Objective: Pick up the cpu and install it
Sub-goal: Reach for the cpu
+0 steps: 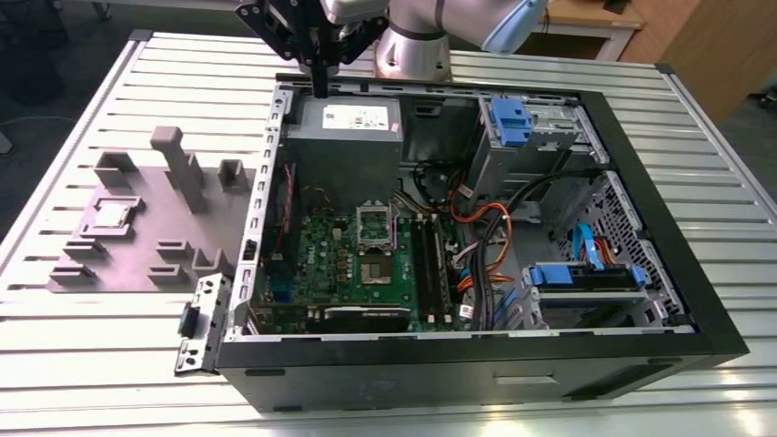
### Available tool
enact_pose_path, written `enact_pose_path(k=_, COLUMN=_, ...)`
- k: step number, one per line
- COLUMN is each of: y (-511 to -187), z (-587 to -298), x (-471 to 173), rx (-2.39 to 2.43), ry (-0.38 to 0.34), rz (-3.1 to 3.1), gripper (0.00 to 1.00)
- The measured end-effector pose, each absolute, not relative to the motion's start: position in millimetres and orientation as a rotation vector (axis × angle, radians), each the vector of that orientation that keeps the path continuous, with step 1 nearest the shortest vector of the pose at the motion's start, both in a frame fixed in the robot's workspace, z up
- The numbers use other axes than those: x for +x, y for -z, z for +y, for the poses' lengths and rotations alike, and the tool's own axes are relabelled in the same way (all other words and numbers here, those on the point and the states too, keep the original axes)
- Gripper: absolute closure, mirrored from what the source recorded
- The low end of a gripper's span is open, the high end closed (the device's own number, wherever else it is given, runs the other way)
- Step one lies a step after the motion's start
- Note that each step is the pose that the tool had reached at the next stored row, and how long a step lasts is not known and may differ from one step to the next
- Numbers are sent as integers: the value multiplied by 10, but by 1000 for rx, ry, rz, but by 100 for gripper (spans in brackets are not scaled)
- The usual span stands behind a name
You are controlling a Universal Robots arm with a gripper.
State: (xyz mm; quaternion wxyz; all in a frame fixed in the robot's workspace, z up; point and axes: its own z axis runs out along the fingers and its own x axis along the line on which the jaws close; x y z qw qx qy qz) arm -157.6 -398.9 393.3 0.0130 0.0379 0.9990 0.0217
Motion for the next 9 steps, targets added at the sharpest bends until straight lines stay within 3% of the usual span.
enact_pose_path(k=9, y=-3933, z=-3989, x=-1631, rx=118, ry=-68, rz=3113, gripper=89)
